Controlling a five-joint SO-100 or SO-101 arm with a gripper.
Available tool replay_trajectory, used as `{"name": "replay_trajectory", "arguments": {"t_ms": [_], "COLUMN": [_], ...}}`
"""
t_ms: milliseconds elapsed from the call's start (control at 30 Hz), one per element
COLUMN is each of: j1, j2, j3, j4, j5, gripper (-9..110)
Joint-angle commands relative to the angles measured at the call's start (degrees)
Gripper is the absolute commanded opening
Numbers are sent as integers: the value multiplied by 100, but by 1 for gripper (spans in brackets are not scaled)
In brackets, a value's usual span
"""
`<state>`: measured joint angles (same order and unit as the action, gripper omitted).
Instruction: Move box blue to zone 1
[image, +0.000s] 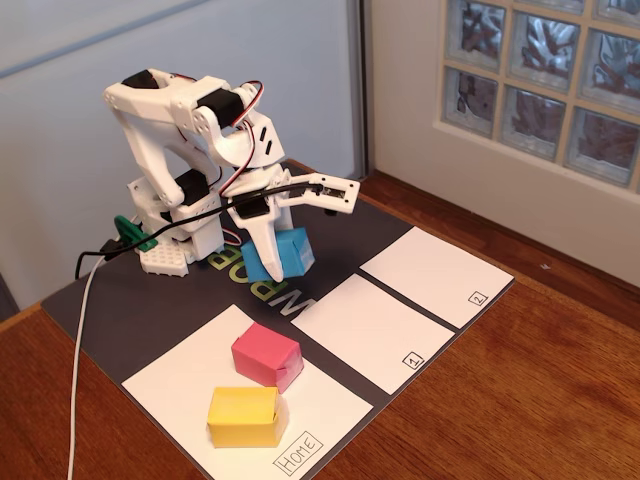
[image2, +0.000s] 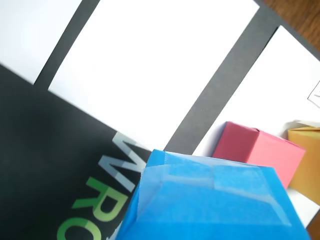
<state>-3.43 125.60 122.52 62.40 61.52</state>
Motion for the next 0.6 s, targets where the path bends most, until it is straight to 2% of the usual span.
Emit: {"name": "replay_trajectory", "arguments": {"t_ms": [0,200,567], "j1": [-79,-378,-949], "j2": [-290,-1169,-3138], "j3": [-9,-589,-2435], "j4": [-457,-844,-896], "j5": [677,1635,2558], "gripper": [0,0,0]}}
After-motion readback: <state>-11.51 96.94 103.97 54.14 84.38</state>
